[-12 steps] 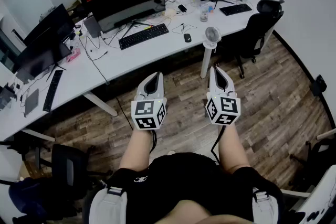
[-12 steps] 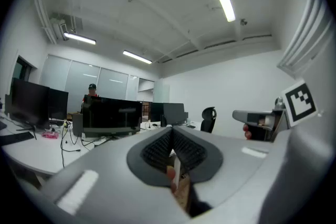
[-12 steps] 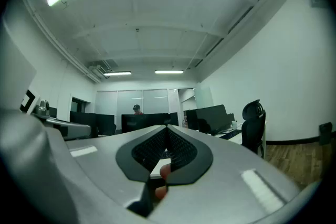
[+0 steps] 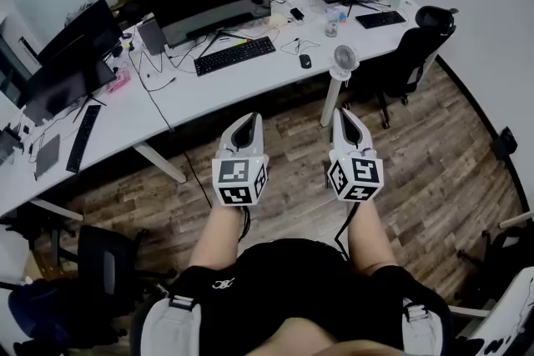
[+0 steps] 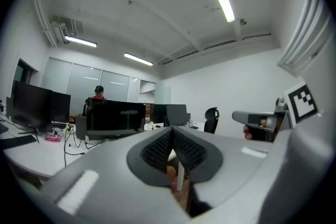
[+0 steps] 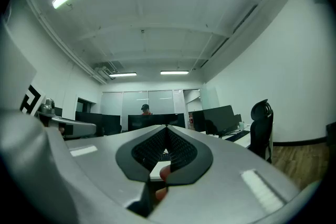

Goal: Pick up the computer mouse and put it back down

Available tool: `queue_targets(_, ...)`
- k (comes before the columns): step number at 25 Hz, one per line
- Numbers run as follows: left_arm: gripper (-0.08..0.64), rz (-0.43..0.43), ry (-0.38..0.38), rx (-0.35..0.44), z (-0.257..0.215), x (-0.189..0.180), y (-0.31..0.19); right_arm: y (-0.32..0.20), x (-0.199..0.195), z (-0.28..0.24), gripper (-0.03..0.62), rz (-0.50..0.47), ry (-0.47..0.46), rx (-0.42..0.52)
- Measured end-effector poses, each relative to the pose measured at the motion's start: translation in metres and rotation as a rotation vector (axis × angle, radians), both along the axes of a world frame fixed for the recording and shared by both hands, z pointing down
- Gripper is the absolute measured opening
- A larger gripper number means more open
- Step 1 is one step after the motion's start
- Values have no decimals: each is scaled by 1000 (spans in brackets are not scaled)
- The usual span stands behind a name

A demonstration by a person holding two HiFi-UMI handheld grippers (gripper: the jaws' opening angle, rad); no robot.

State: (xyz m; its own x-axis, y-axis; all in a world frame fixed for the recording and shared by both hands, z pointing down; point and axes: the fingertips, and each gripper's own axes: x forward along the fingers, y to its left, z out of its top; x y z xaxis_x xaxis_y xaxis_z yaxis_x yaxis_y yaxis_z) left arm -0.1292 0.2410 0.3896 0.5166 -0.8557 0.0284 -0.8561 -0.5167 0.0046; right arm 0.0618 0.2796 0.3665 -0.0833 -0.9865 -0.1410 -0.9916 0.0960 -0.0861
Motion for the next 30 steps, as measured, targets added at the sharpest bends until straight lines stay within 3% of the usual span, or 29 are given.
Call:
queue_targets(8,51,33,14,43,-7,-30,-8,-12,-28,-5,0,32,-11,27)
queue_targets(13,51,23,38,-7,10,-48,-26,-21,-41,-1,0,39,-15,22)
queue_targets(30,51,-36,39,-32,21,-47,-128,-131,-19,6,-2,36,-48,34)
